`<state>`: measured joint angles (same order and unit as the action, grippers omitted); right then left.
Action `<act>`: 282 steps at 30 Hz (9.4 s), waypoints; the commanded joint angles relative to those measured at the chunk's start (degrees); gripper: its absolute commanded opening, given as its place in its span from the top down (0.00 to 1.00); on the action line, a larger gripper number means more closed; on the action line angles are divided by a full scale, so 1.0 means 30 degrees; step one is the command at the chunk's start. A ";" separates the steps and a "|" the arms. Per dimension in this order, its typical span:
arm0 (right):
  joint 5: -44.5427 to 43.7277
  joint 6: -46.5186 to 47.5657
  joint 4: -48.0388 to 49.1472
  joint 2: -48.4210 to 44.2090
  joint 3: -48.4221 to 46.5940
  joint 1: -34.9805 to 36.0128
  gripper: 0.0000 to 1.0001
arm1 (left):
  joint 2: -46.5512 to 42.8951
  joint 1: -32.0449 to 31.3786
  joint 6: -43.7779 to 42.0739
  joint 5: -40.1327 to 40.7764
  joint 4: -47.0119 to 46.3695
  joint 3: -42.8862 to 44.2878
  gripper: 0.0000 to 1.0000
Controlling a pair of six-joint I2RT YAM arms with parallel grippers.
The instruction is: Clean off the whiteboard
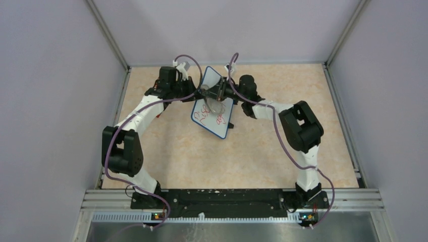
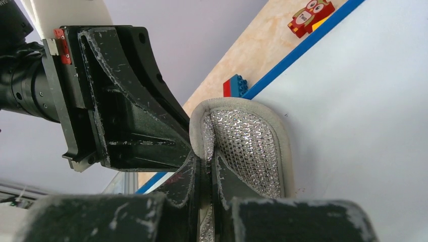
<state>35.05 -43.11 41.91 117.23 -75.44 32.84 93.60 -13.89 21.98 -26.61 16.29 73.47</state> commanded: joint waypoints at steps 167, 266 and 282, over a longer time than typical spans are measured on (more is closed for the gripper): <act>-0.1507 -0.5134 0.7572 -0.0396 0.8082 0.0320 1.00 | -0.0585 -0.0468 -0.0386 -0.0062 -0.0685 -0.0116 1.00; -0.0701 -0.9218 1.3253 0.1740 0.8882 0.1963 1.00 | -0.0558 -0.0468 0.0086 -0.0007 -0.0539 -0.0075 1.00; -0.2542 -1.0580 1.2303 0.3438 1.1049 -0.0634 1.00 | -0.0673 -0.0452 0.0085 -0.0004 -0.0509 -0.0029 1.00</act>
<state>30.98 -77.03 85.47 126.21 -42.39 30.83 92.84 -14.26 21.96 -25.67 14.17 73.47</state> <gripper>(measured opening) 0.034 0.103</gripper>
